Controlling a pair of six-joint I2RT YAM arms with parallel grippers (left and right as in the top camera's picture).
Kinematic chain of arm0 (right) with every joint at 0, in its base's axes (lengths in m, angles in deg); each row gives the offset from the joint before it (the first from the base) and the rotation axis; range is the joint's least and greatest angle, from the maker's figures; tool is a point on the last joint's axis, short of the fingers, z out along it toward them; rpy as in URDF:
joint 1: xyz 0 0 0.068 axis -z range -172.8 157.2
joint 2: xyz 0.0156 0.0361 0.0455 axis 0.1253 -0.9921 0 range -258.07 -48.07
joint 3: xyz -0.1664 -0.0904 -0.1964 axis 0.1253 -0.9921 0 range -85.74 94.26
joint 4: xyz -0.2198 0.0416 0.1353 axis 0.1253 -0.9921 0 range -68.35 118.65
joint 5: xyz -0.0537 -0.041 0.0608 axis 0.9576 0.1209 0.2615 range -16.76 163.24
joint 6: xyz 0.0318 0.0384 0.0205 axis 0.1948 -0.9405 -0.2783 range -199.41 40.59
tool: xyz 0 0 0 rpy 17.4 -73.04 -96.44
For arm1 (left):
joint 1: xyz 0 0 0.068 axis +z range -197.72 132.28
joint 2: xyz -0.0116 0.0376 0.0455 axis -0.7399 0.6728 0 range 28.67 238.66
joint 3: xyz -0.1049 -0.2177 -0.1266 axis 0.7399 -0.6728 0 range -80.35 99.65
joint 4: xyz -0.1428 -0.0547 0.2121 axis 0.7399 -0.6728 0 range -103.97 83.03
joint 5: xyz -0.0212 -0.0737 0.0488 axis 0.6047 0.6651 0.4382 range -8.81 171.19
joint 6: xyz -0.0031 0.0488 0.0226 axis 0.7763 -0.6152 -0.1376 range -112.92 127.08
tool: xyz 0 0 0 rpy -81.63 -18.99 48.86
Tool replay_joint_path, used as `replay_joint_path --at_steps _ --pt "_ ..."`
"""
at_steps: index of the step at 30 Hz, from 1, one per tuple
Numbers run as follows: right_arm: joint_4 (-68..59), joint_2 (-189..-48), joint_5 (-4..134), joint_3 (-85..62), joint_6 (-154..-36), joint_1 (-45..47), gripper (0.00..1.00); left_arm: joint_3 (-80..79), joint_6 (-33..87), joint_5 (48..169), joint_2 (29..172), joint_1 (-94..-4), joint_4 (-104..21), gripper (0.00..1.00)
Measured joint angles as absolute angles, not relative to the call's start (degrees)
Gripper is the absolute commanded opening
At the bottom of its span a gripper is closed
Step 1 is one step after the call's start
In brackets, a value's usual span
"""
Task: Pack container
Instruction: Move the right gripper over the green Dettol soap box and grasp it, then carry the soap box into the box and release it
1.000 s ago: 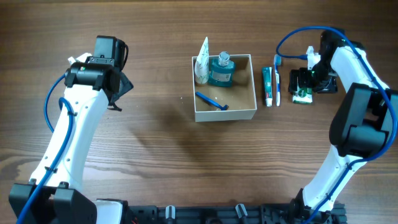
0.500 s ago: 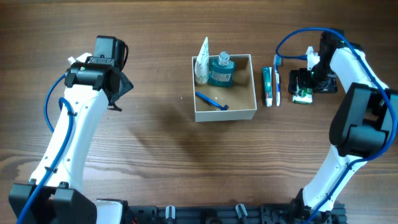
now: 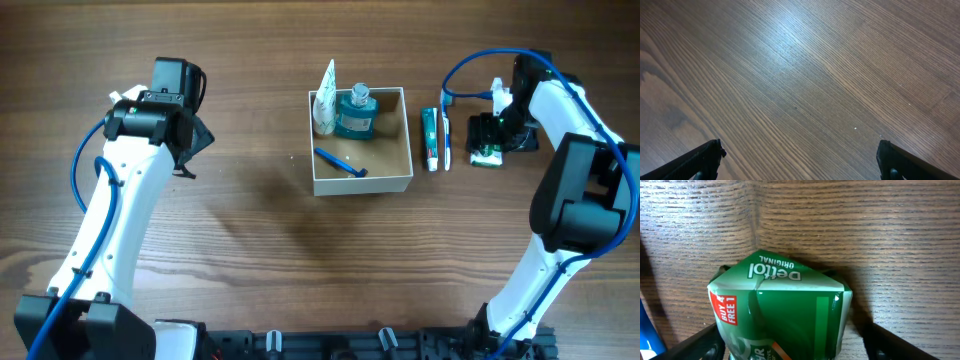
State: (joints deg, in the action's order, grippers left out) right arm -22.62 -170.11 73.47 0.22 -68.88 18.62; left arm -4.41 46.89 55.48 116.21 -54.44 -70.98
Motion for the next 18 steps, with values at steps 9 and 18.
replay_joint_path --at_steps 9,18 --pt "-22.7 -170.1 73.3 0.3 -70.9 18.6 0.37 -4.4 46.9 55.5 116.2 -54.4 -71.0 1.00" --pt "-27.6 -170.1 72.8 3.1 -72.5 18.6 0.31 -4.4 46.9 55.5 116.2 -54.4 -71.0 1.00"
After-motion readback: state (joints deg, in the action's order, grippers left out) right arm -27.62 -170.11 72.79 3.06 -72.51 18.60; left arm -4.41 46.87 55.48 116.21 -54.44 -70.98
